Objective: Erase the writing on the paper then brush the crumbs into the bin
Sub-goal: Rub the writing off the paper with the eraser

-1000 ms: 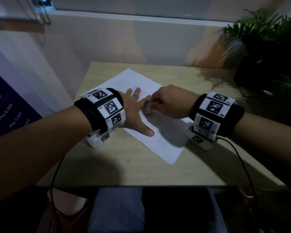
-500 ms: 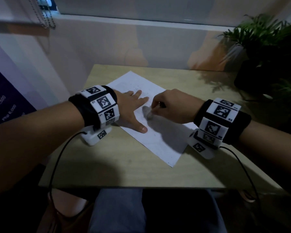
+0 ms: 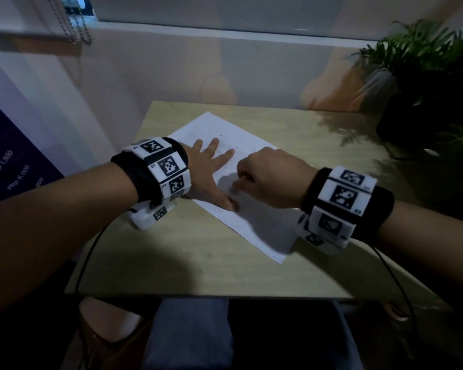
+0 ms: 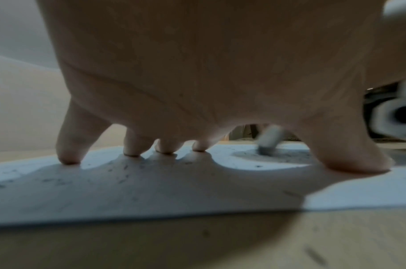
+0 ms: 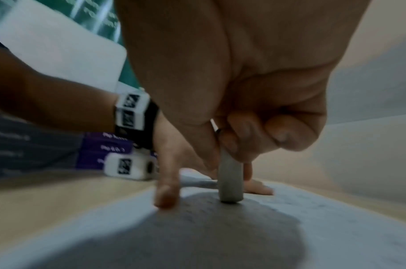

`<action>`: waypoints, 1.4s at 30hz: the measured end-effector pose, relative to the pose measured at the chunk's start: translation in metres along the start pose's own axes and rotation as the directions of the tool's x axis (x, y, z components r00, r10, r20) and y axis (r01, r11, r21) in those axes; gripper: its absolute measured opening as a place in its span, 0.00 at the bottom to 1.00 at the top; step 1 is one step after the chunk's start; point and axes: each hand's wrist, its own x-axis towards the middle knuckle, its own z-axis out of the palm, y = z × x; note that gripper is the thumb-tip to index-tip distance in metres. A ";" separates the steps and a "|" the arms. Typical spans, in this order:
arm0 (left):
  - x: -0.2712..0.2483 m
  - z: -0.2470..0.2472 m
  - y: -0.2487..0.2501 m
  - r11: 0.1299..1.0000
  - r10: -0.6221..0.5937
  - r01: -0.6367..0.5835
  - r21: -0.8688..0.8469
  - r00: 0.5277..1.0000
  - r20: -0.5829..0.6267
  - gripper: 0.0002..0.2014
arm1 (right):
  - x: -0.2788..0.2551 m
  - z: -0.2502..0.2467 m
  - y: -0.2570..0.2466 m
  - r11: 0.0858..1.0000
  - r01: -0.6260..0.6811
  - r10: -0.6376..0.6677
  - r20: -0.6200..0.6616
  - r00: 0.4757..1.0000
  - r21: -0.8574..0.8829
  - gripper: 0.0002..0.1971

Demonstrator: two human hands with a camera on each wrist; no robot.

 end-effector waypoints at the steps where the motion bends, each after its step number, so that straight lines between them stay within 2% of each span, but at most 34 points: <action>1: 0.000 0.000 0.000 1.000 -0.001 0.001 0.001 1.000 0.000 0.71 | -0.001 -0.003 0.001 0.999 0.023 -0.025 0.033 0.999 0.042 0.16; 2: -0.001 -0.001 0.000 1.000 -0.001 0.001 -0.002 1.000 0.002 0.70 | 0.001 -0.006 0.006 0.997 0.027 -0.030 0.044 0.999 0.068 0.16; 4: 0.000 -0.001 -0.001 1.000 -0.001 0.001 -0.014 1.000 0.008 0.69 | 0.009 -0.011 0.021 0.997 -0.054 0.053 0.020 0.998 0.048 0.16; 7: -0.001 -0.002 -0.001 1.000 0.003 -0.002 -0.017 1.000 0.019 0.71 | 0.013 -0.006 0.028 0.985 -0.159 0.155 -0.056 0.986 -0.068 0.17; 9: -0.003 -0.003 0.000 1.000 0.002 -0.002 -0.017 1.000 0.020 0.72 | 0.006 0.002 0.012 0.987 -0.110 0.102 -0.075 0.992 -0.115 0.14; 12: -0.002 -0.002 0.001 1.000 0.002 -0.002 -0.017 1.000 0.005 0.71 | -0.002 0.003 -0.001 0.999 0.005 -0.006 -0.037 0.999 -0.032 0.11; 15: -0.001 0.000 0.000 1.000 0.001 -0.001 -0.006 1.000 0.000 0.70 | 0.011 -0.006 0.019 0.995 -0.094 0.094 -0.002 0.996 0.029 0.14; 18: 0.001 0.002 -0.002 1.000 0.002 -0.002 0.003 1.000 -0.021 0.68 | 0.014 -0.005 0.025 0.984 -0.176 0.175 -0.056 0.983 -0.014 0.16; 20: 0.001 0.002 -0.001 1.000 0.001 -0.001 0.002 1.000 -0.019 0.68 | 0.009 0.001 0.009 0.994 -0.104 0.103 -0.046 0.994 -0.019 0.16; 23: 0.002 0.001 -0.001 1.000 0.000 0.000 0.003 1.000 -0.023 0.72 | 0.003 0.004 -0.003 0.995 -0.001 0.000 0.014 1.000 0.096 0.17; 25: 0.002 0.002 -0.002 1.000 -0.003 0.003 -0.003 1.000 -0.018 0.69 | 0.011 0.000 0.010 0.994 -0.031 0.031 0.003 1.000 0.101 0.18; 28: 0.001 0.002 -0.002 1.000 -0.001 0.001 -0.006 1.000 -0.012 0.69 | 0.020 -0.001 0.024 0.989 -0.145 0.147 -0.066 0.987 0.030 0.18; 31: 0.001 0.002 -0.001 1.000 -0.003 0.003 0.001 1.000 -0.019 0.69 | 0.013 0.005 0.008 0.996 -0.081 0.080 -0.079 0.994 -0.021 0.17; 34: 0.002 0.001 -0.001 1.000 -0.002 0.002 0.004 1.000 -0.010 0.73 | 0.005 0.005 0.001 0.996 0.037 -0.038 0.004 0.999 0.084 0.17; 36: 0.002 0.000 -0.002 1.000 0.003 -0.003 -0.014 1.000 0.007 0.73 | 0.010 -0.001 0.010 0.994 0.018 -0.020 0.026 0.999 0.103 0.18; 39: 0.004 0.002 -0.002 1.000 0.003 -0.003 -0.014 1.000 -0.003 0.70 | 0.018 -0.003 0.023 0.994 -0.094 0.095 -0.019 0.995 0.062 0.20; 42: 0.004 0.004 -0.002 1.000 0.002 -0.002 -0.001 1.000 -0.023 0.69 | 0.010 0.001 0.011 1.000 -0.028 0.028 -0.030 0.999 -0.001 0.19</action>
